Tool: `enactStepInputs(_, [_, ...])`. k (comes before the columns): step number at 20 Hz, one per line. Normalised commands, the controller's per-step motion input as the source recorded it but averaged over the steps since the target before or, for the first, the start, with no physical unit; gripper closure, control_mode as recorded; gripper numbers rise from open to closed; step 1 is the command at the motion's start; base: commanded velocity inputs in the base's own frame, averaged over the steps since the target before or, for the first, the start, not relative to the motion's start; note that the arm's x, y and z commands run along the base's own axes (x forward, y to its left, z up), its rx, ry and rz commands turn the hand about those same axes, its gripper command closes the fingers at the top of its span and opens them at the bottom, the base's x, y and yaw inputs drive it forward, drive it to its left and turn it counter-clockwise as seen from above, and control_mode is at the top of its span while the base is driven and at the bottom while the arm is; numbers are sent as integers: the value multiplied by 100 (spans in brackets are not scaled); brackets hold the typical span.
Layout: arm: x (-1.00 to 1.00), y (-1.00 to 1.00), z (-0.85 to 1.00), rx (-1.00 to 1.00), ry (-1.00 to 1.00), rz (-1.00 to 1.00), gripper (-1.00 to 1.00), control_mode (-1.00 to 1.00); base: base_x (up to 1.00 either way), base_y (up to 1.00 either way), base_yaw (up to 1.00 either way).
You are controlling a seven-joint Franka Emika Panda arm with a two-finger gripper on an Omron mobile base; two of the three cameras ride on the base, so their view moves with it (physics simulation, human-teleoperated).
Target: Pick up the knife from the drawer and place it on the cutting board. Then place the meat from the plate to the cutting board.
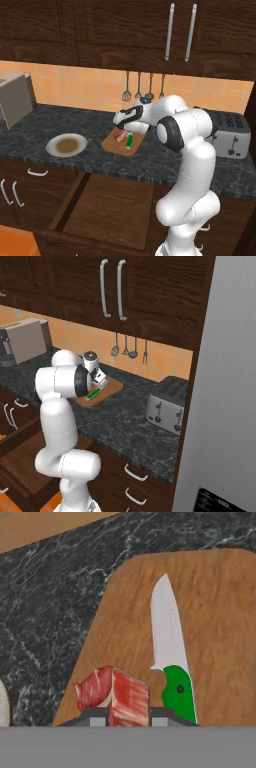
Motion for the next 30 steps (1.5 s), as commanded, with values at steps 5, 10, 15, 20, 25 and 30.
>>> enactStepInputs(5, [23, 3, -32, 4, 0, 3, 100, -100, 0, 0, 0])
enactStepInputs(10, [25, 12, -37, -1, 0, 0, 100, -100, 0, 0, 0])
enactStepInputs(15, [40, 36, -5, 0, -3, 0, 100, -100, 0, 0, 0])
enactStepInputs(20, [9, 23, -11, 0, -2, 0, -100, -100, 0, 0, 0])
enactStepInputs(25, [-51, -31, 13, 0, -7, 5, -100, -100, 0, 0, 0])
enactStepInputs(30, [-95, -31, 33, -1, -10, 11, -100, -100, 0, 0, 0])
